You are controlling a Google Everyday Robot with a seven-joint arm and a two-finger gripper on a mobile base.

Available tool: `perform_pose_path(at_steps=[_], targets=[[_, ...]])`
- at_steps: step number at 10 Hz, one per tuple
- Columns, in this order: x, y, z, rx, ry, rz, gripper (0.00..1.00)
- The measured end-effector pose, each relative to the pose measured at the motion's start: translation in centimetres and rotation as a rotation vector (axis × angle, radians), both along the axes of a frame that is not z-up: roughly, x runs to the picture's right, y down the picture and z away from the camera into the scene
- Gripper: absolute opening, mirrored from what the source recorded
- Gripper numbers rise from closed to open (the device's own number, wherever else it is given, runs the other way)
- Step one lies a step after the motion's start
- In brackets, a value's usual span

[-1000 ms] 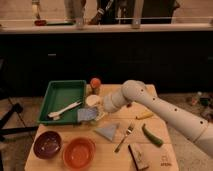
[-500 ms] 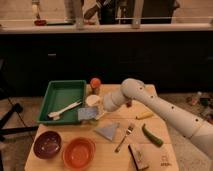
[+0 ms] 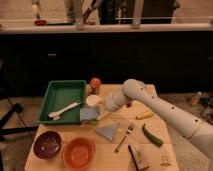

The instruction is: Place sponge in plastic cup

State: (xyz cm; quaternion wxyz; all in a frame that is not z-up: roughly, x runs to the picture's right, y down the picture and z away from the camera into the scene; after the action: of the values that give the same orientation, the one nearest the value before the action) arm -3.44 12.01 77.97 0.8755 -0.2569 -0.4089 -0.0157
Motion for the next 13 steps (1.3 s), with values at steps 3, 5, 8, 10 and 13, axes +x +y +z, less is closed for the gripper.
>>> perform_pose_path(at_steps=[3, 5, 8, 10, 13], targets=[[0.8, -0.8, 0.5, -0.004, 0.014, 0.008, 0.00], [0.9, -1.0, 0.9, -0.012, 0.017, 0.008, 0.00], [0.7, -0.6, 1.9, -0.033, 0.017, 0.006, 0.00], [0.8, -0.4, 2.3, -0.045, 0.020, 0.009, 0.00], [1.1, -0.1, 2.4, -0.058, 0.025, 0.014, 0.00]])
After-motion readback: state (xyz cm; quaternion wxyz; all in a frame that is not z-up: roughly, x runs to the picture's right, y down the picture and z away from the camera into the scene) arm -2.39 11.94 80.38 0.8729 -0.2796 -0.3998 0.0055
